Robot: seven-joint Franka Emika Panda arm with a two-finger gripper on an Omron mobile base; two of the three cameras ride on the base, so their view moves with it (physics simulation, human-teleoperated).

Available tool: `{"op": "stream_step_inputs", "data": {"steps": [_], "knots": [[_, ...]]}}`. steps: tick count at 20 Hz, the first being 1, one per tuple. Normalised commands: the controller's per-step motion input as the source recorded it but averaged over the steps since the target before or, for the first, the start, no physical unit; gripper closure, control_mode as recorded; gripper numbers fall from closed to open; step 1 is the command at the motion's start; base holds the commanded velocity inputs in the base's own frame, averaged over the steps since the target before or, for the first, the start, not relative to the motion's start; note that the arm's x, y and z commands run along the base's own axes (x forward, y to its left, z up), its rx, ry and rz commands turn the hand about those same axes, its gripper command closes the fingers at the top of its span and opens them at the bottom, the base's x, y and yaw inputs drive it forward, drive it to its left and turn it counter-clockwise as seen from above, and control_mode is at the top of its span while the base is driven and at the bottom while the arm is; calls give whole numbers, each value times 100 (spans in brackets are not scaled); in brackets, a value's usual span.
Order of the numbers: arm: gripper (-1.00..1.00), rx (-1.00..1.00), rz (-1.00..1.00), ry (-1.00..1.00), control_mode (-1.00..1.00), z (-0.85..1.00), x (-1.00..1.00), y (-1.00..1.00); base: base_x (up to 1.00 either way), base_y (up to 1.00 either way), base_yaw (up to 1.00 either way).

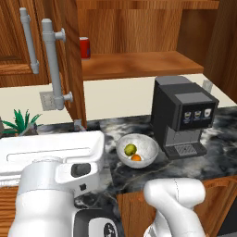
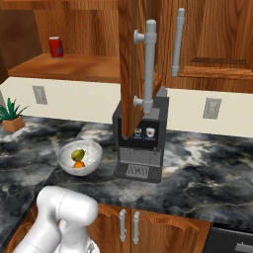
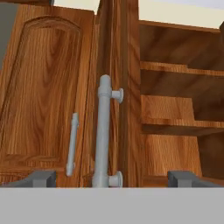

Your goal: Open the cabinet. Pick the tangerine and pear from the cabinet and place them into the bowl. Then close the cabinet.

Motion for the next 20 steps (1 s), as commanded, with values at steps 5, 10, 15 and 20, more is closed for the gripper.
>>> {"op": "stream_step_inputs", "data": {"steps": [5, 10, 15, 20], "knots": [[-100, 1, -39, -2, -100, 0, 9, -3, 0, 0, 0], [-100, 4, -31, 3, -100, 0, 39, -8, 0, 0, 0], [-100, 0, -14, 5, -100, 0, 84, 0, 0, 0, 0], [-100, 0, -7, 12, -100, 0, 91, -2, 0, 0, 0]]}}
